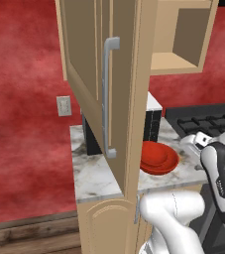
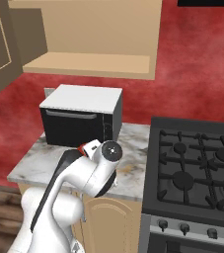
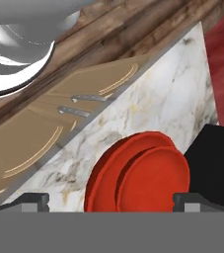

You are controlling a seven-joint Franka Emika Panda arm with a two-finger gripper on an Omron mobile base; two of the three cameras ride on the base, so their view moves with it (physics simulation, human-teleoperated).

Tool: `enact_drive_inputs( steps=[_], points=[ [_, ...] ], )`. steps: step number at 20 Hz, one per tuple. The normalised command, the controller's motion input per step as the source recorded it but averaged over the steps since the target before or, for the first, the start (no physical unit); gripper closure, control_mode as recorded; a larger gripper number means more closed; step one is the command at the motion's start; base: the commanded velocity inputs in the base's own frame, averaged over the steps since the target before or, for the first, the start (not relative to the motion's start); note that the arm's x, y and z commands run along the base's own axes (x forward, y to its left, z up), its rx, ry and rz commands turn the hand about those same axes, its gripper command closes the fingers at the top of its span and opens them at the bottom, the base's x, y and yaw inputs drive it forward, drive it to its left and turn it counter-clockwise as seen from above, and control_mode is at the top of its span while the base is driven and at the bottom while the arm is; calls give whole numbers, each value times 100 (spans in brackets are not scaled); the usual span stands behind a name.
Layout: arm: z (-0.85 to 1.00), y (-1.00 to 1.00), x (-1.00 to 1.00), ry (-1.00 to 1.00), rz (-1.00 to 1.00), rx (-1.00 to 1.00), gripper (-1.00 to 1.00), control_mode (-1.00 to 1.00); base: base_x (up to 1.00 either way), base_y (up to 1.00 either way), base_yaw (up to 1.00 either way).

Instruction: Pick up the bowls on the counter and stack them on top of one another in the open cabinet. Place the smaller bowl on top of the larger bowl.

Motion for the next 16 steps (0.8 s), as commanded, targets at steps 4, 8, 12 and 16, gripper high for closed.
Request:
enact_drive_inputs(
  steps=[4,8,12,16],
  points=[
    [-25,0,15,-4,0,-3,-100,-100,0,0,0],
    [-23,-1,5,0,0,-4,-100,-100,0,0,0],
    [-22,-3,8,0,-2,-4,-100,-100,0,0,0],
    [-12,-10,13,0,-3,-4,-100,-100,0,0,0]
  ],
)
